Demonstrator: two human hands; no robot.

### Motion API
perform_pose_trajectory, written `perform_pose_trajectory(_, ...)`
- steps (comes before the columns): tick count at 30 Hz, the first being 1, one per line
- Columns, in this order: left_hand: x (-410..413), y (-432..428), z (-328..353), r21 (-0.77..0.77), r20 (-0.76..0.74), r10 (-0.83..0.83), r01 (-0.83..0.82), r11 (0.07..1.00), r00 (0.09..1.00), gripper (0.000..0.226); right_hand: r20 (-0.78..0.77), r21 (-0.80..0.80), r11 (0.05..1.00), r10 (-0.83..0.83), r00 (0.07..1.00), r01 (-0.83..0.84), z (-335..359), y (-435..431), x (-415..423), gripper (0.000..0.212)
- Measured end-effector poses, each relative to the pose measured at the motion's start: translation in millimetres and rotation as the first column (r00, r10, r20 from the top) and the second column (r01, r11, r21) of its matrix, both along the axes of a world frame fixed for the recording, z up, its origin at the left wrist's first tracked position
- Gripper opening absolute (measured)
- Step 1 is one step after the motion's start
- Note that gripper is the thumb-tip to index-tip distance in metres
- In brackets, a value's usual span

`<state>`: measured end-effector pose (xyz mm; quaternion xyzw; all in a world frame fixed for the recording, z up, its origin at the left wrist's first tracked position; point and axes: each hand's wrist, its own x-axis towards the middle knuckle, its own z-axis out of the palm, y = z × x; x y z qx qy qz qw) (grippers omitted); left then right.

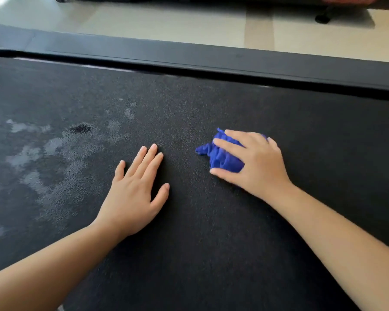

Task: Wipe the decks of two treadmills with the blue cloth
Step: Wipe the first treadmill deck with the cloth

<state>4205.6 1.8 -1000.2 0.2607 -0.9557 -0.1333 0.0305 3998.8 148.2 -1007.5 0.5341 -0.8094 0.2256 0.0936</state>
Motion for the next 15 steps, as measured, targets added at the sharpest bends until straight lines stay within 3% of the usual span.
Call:
perform_pose_trajectory(3, 1.0, -0.5, -0.5, 0.017, 0.003, 0.002, -0.002, 1.000, 1.000, 0.075, 0.044, 0.119, 0.975, -0.194, 0.980, 0.187, 8.4, -39.8, -62.4, 0.063)
perform_pose_trajectory(8, 2.2, -1.4, 1.5, 0.026, 0.014, 0.007, -0.007, 1.000, 1.000, 0.074, 0.108, 0.268, 0.904, -0.371, 0.922, 0.332, 15.7, -85.5, -134.2, 0.066)
perform_pose_trajectory(15, 2.3, 1.2, 1.5, 0.012, 0.022, -0.007, 0.007, 1.000, 1.000, 0.078, 0.055, 0.185, 0.965, -0.197, 0.979, 0.184, 12.3, -13.1, -47.4, 0.068)
